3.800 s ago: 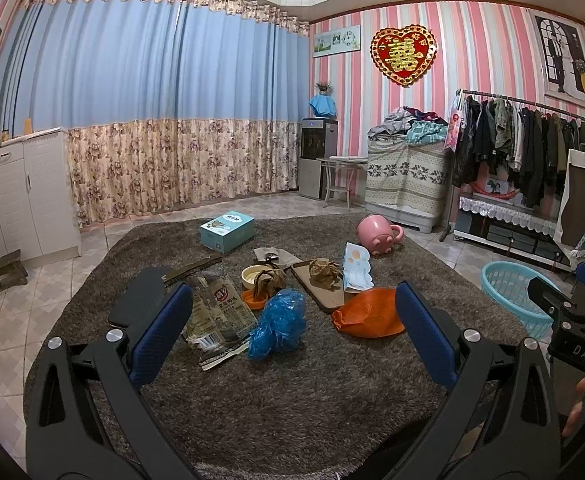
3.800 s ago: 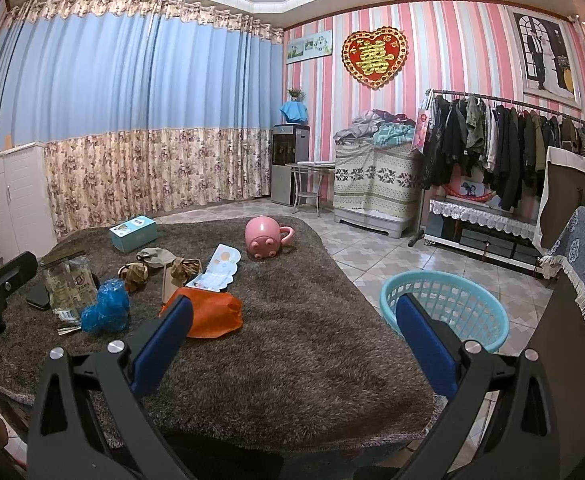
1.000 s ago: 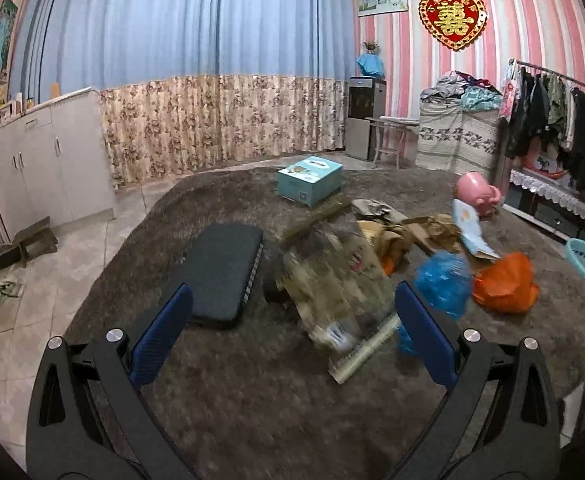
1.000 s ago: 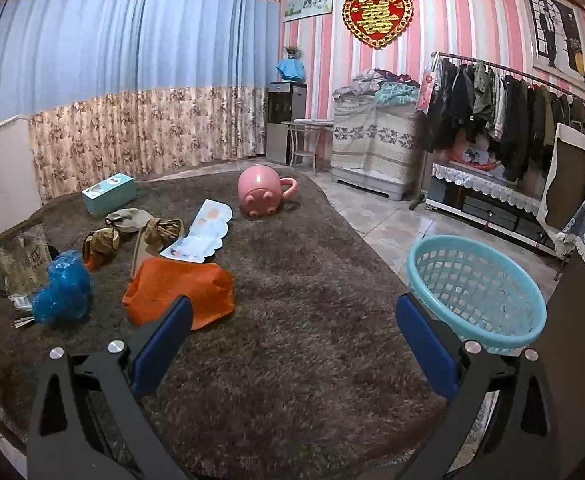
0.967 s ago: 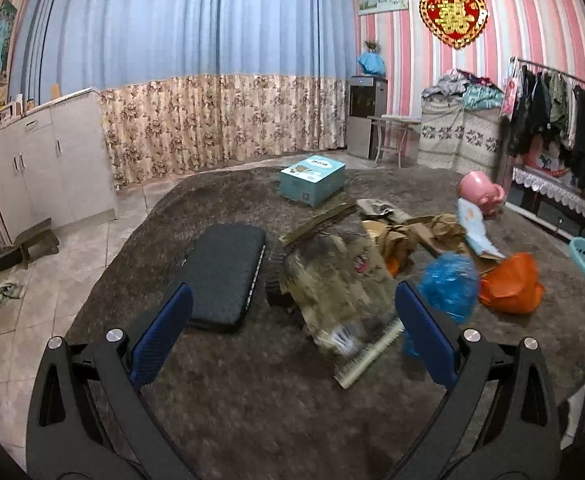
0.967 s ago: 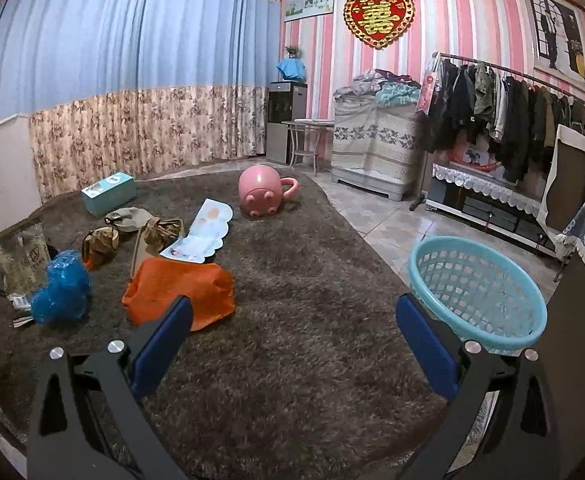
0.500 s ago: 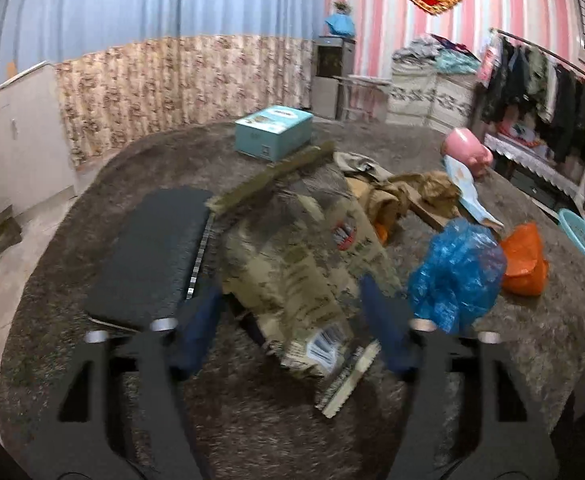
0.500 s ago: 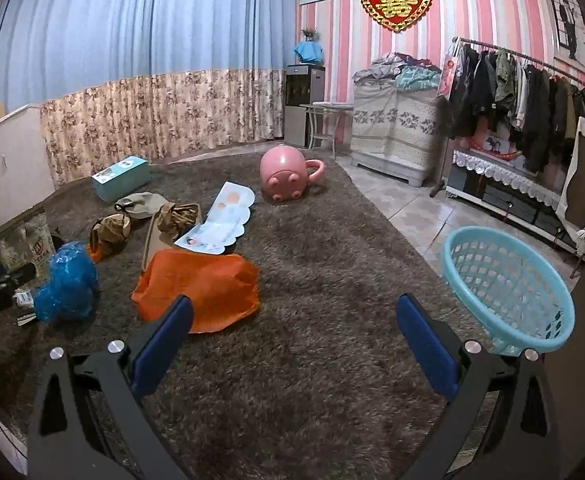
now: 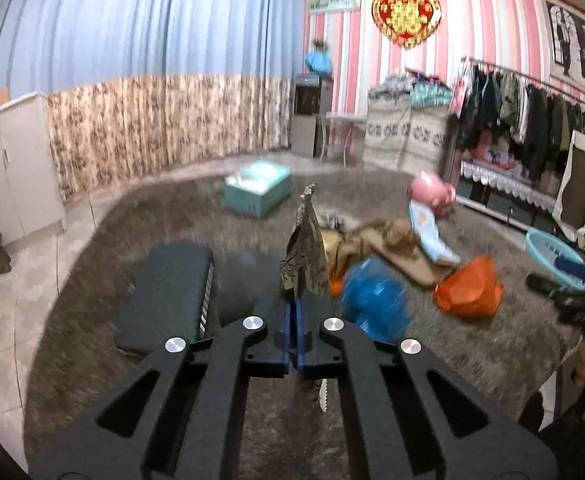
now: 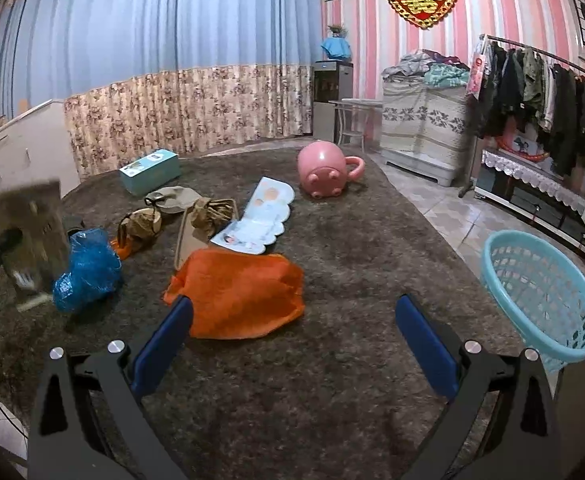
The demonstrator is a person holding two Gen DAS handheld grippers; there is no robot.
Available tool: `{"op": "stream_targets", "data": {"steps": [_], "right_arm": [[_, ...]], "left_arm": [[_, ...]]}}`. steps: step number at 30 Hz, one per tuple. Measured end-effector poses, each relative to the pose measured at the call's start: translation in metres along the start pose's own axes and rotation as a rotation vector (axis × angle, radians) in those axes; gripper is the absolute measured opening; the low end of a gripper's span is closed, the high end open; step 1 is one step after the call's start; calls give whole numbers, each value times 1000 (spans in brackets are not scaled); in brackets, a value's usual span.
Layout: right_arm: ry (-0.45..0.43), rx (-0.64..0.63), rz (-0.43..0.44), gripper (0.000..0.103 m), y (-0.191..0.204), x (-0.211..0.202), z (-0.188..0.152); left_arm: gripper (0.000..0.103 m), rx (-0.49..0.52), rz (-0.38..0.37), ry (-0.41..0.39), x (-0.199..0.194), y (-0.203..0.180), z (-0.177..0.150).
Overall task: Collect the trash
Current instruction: 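Grasp the crumpled snack bag with the left gripper while the right gripper reaches toward the orange cloth, then grasp the orange cloth with the right gripper and lift it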
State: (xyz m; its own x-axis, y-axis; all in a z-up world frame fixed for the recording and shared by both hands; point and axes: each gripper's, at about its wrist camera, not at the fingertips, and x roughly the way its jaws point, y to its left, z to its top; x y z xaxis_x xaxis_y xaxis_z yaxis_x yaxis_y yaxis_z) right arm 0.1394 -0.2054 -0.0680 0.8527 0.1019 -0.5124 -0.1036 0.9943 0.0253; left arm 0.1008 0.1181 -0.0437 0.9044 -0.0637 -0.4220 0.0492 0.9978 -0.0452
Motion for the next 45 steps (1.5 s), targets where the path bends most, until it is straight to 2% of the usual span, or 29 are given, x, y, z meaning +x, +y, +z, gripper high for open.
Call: {"op": "stream_targets", "data": {"steps": [4,9,10,11,12,13,14,15,17,20,27,29,33,34,35,37,42,43,44,45], "right_arm": [[14,-49,14,99,19,11,5],[71,-61,24,98,35,33,7],[85,-64,24,93,38,38,7],[112,-75,21,81,43,45,6],[130,-81,21,73,45,49,6],[147,-80,32,60,45,53,5],[150,-69,55,51,45,53,4],[143,-66,64,47,46,50,3],[129,-83,69,24,47,44,3],[108,-77,79,6,41,35,4],[29,-8,73,1,-1,7,19],[57,9,114,1,-9,8,20],[85,13,132,2,-8,17,16],[89,15,137,9,-6,20,15],[96,17,137,37,-2,23,14],[73,7,120,81,10,24,13],[110,-62,100,79,42,46,11],[122,-69,91,72,46,51,9],[136,-77,81,49,49,57,7],[143,-75,84,35,49,61,6]], "left_arm": [[0,-13,18,-36,-6,8,11],[0,-60,37,-18,-1,23,13],[0,-66,36,-18,-2,24,12],[0,-66,36,-19,-3,25,12],[0,-62,37,-19,-3,27,12],[0,-58,37,-20,-3,27,12],[0,-50,40,-21,-4,26,12],[0,-42,43,-25,-4,24,14],[0,-33,43,-34,-7,22,15],[0,-43,39,-41,-9,21,16],[0,-33,21,-87,-23,6,32],[0,-22,18,-99,-25,-1,36],[0,-25,10,-99,-26,-9,37],[0,-30,11,-92,-24,-10,35],[0,-38,9,-81,-23,-9,32],[0,-52,8,-63,-20,-6,27],[0,-62,9,-45,-17,-1,20],[0,-64,8,-43,-17,0,20],[0,-65,7,-42,-17,-1,19],[0,-62,10,-44,-17,-1,20]]}}
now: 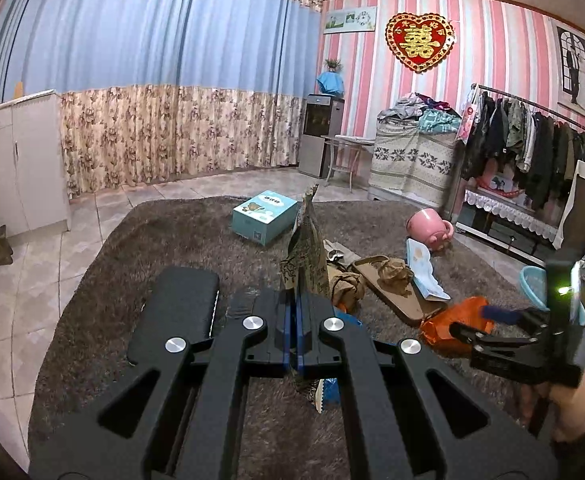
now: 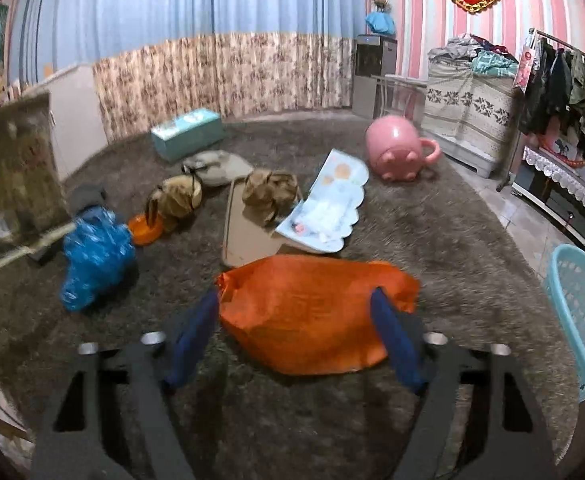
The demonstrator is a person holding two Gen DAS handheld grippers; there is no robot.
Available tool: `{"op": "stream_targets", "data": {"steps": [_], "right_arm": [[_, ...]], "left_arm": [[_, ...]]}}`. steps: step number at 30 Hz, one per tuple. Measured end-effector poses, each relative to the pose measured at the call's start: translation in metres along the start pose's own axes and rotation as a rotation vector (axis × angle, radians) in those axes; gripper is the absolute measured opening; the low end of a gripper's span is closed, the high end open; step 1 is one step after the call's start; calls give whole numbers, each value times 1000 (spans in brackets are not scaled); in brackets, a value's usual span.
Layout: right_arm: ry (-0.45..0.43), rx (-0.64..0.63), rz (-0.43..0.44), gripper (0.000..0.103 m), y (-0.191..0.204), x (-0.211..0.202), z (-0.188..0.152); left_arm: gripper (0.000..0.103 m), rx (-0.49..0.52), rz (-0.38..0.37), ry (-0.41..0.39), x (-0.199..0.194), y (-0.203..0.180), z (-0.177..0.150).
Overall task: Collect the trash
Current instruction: 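Grasp the orange cloth with the right gripper and lift it, then carry both items to the blue basket and open both grippers over it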
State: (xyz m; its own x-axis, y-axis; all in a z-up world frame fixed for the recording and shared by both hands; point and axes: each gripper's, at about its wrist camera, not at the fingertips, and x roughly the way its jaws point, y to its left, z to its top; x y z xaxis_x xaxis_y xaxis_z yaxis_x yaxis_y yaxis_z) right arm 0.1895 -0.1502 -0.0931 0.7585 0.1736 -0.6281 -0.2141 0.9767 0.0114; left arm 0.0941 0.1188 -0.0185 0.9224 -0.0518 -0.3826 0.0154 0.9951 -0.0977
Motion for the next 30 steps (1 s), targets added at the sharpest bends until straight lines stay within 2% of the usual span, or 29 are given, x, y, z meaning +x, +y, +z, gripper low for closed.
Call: {"op": "stream_targets", "data": {"steps": [2,5,15,21,25,30], "right_arm": [[-10,21,22,19,-4,-2,-1],[-37,14,23,6,-9,-14,0],[-135,154,80,5,-73,-75,5],[-158,195,40,4,-108,-91,3],[-181,215,2,4,-126,-100,2],[-216,242,-83,4,-160,-113,5]], "left_arm": [[0,4,-2,1,0,1,0],[0,6,-5,4,3,1,-3],[0,14,-39,-31,-8,-17,4],[0,31,-84,-40,-11,-39,13],[0,52,-140,-36,-4,-63,23],[0,92,-228,-44,9,-111,37]]}}
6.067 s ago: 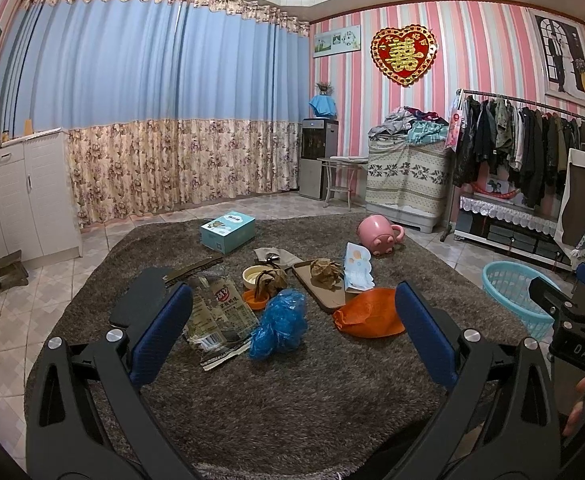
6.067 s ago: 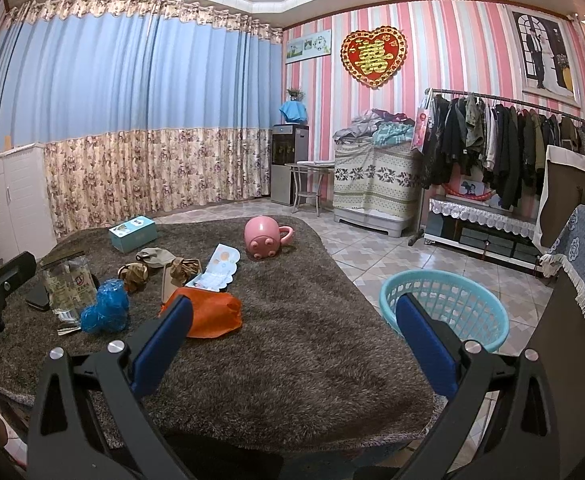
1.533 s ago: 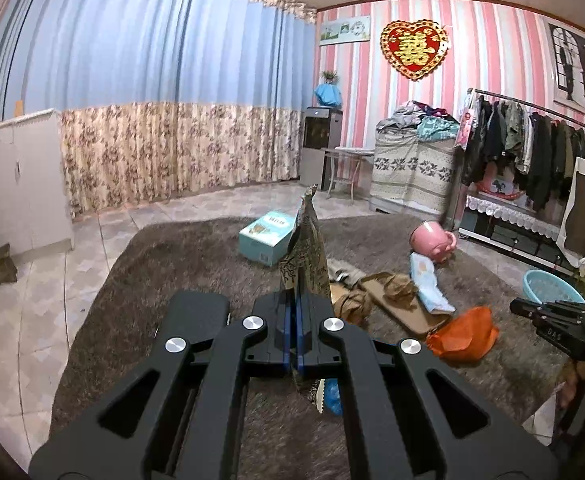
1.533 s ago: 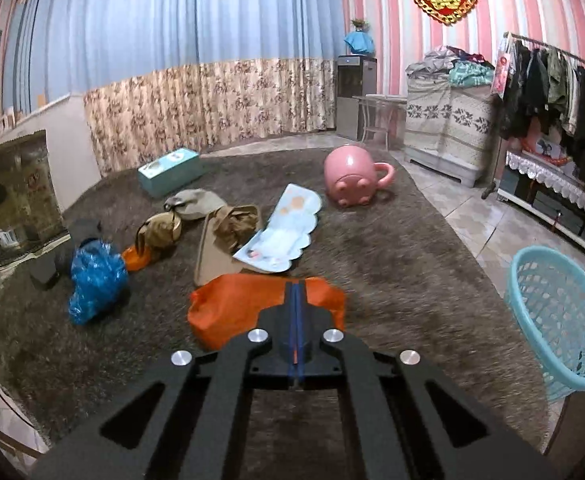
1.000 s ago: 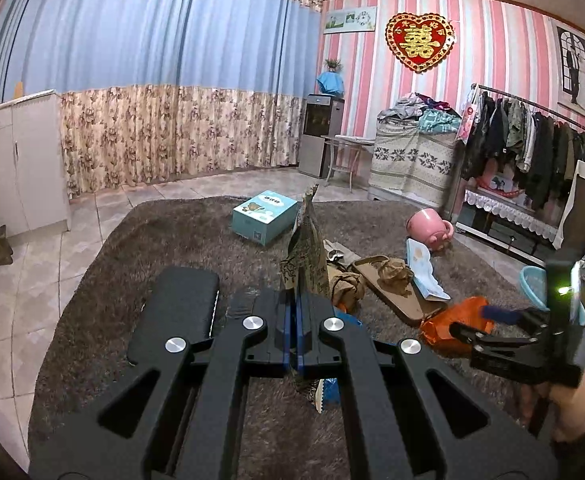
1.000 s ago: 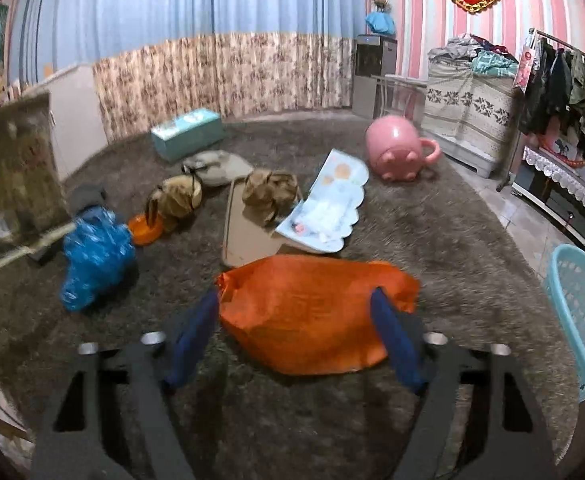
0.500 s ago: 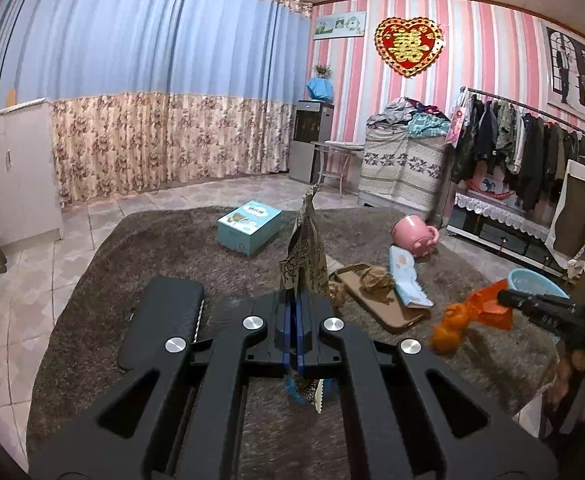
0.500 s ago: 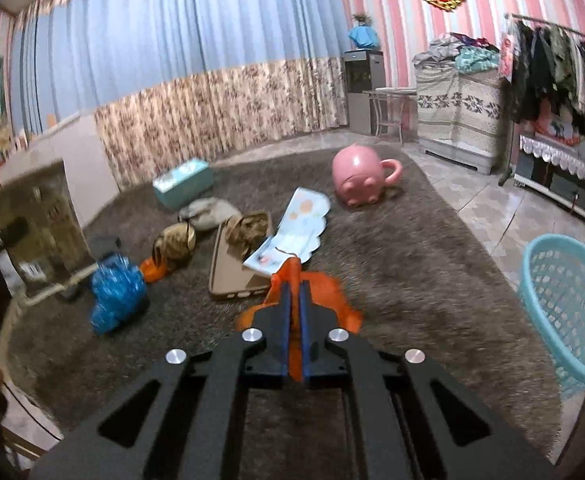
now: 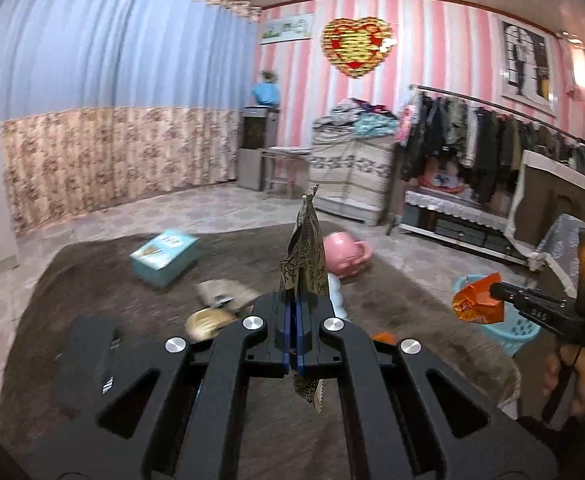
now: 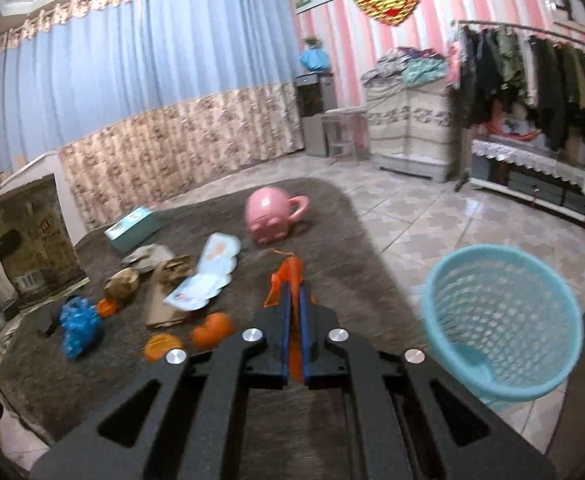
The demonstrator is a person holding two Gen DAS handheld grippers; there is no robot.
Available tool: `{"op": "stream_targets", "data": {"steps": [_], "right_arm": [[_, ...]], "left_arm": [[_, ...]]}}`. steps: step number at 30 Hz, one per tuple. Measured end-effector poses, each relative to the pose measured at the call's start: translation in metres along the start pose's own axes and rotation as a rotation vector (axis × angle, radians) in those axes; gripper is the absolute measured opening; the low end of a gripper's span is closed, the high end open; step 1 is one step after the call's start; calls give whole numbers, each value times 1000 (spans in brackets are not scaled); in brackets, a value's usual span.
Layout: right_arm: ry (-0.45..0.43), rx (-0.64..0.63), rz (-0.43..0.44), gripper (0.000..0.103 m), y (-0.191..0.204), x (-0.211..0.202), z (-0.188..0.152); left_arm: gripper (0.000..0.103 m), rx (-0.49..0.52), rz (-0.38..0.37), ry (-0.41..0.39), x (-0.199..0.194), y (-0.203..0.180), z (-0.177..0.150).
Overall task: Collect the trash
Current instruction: 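Carry both items to the blue basket and open both grippers over it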
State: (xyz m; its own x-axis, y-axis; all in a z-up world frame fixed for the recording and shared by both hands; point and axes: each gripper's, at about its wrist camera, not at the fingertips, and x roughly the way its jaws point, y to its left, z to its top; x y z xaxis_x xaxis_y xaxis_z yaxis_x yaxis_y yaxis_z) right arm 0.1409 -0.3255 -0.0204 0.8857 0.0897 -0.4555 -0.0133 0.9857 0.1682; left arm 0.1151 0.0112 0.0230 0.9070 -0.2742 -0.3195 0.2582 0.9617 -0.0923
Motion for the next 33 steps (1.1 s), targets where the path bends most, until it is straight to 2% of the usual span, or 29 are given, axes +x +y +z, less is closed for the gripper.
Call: {"op": "stream_targets", "data": {"steps": [5,12,16,21,24,28,33], "right_arm": [[-23,38,-115,4,-43,-2,14],[-21,79,-237,4,-110,-4,33],[-17,121,-258,4,-147,-2,32],[9,161,-297,4,-178,3,16],[-11,208,-302,4,-198,-3,9],[-25,257,-313,4,-216,-2,3],[-31,298,-330,4,-233,0,-3]], "left_arm": [[0,47,-90,2,34,-54,8],[0,75,-199,55,98,-121,12],[0,120,-250,86,132,-166,9],[0,173,-332,126,170,-228,-4],[0,211,-373,136,187,-265,-13],[0,214,-421,161,207,-304,-22],[0,241,-443,187,229,-337,-34]]}}
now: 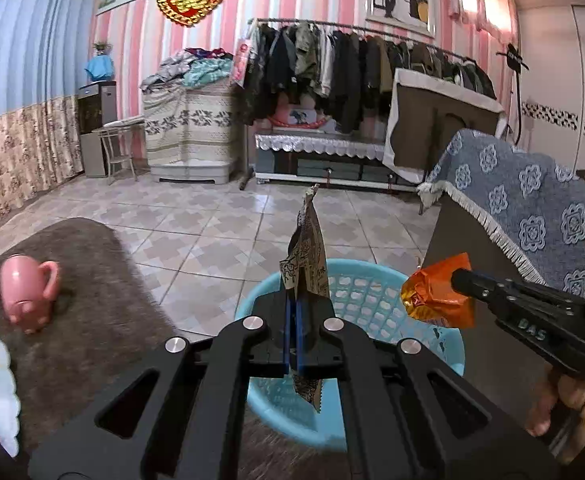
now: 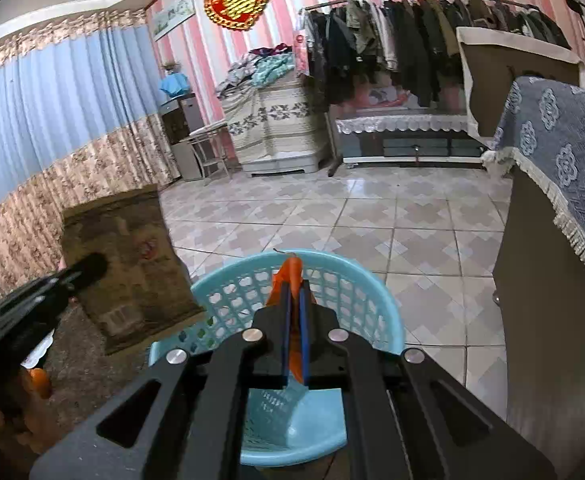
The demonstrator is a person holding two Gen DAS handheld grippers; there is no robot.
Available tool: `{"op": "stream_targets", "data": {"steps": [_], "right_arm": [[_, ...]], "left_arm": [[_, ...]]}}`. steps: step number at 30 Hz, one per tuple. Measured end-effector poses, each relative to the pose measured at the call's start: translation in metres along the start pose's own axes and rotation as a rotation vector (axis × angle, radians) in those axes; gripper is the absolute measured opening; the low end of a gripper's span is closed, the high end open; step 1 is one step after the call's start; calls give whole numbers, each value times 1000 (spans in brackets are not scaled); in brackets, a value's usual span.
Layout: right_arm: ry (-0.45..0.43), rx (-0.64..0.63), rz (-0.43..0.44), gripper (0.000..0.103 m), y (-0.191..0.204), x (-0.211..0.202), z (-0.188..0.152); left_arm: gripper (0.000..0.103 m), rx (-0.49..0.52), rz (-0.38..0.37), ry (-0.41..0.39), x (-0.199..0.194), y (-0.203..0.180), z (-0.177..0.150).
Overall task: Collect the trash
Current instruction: 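Carry both items to the blue basket and open both grippers over it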
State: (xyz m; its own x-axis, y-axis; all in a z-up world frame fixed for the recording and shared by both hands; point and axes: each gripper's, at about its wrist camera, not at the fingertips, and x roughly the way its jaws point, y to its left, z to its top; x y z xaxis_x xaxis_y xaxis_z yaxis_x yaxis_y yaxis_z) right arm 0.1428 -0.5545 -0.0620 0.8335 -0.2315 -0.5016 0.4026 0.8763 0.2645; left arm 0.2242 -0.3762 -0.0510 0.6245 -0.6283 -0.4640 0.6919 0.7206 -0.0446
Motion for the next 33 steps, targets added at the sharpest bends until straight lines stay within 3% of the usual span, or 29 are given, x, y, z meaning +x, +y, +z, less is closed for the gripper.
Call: {"op": "stream_targets", "data": {"steps": [4,6,8,10,14,21,29,30,32,33], "right_arm": [[10,26,-3,4,-11,6,-3],[17,30,-5,4,-13,10,-4],[20,34,-3,4,-14,10,-6],[22,36,3,4,-13,11,-7],[21,24,12,4,-6,12,-7],[37,-33,25,4,22,25,-10],[76,-32,0,8,33,44,-14],[80,-43,-14,12,34,45,-15],[72,-48,-25,43,35,45,-15],[63,-45,-30,51,35,43,-14]], "left_arm": [[2,8,7,15,20,-8,-3],[15,-2,9,28,28,-9,-4],[54,-16,20,29,30,-5,-4],[69,-16,63,7,28,-2,-5],[88,-22,148,-18,18,14,-2],[98,-73,281,-66,-17,50,-3],[98,-90,333,-97,-43,57,0],[98,-90,337,-101,-46,58,0],[98,-90,347,-109,-54,58,0],[98,-89,351,-112,-56,58,0]]}}
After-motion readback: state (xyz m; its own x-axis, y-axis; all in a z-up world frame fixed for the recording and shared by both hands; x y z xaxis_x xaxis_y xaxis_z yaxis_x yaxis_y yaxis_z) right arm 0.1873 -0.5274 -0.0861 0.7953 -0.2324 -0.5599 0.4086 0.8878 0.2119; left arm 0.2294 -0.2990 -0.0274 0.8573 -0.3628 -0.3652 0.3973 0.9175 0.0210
